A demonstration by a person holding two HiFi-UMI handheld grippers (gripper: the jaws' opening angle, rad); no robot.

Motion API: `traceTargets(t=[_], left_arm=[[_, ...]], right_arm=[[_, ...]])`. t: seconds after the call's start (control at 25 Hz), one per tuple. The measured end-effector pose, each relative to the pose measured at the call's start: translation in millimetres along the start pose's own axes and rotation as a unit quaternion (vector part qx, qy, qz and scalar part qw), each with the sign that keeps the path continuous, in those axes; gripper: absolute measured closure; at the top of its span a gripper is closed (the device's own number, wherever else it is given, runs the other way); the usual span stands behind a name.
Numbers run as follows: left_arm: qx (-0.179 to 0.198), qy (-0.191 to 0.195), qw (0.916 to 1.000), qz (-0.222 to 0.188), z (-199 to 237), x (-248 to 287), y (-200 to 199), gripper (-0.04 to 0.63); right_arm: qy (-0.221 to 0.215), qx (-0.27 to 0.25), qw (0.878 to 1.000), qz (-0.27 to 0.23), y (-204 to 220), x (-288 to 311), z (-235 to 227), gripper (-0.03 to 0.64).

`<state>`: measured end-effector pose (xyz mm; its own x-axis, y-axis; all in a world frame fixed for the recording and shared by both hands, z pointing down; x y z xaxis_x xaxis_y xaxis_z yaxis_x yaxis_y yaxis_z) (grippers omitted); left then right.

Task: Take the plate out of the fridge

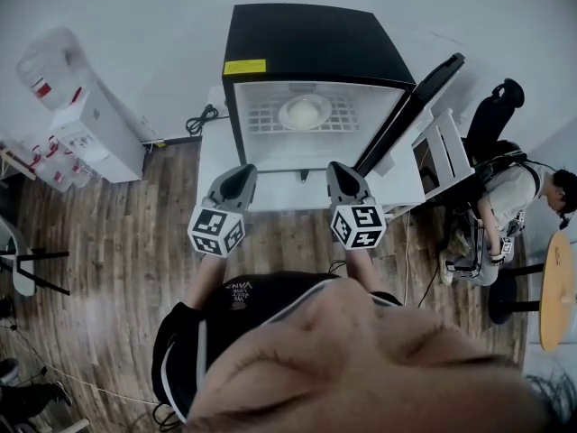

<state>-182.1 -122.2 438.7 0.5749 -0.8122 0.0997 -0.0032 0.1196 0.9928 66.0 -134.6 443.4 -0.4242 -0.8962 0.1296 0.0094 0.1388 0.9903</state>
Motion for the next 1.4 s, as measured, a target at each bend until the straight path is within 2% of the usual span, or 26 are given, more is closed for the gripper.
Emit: traceTargets(t=[0.48,0.88,1.4], left_arm=[[-0.012,0.005,0.9999,0.004,6.7,25.1,5.1,0.578],[-0.011,-0.022,0.9997,-0.007,-1.7,59.1,-8.7,0.578],[-0.020,-0.046,0.9988,-0.002,-15.6,101.4,-3.5,0.578]], right_arm=[[-0.004,-0.008,1.000,0.003,-5.2,17.8,-12.9,0.604],[-0.029,-0.016,0.999,0.002,-18.6,40.8,-51.1,0.604],[-0.058,-0.014,0.998,0.015,-9.8,60.1,-93.5,0.604]])
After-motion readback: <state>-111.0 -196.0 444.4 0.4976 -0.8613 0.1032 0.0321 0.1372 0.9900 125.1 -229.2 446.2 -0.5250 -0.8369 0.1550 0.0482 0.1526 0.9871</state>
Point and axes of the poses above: the fingertips, and each gripper's own axes: x forward along the fingers, z to its left, y out of its underside, the point moved 7 cm from there along -x, backward along the fingers, and after that the axes turned 3 degrees about z, right-handed, at the moved point
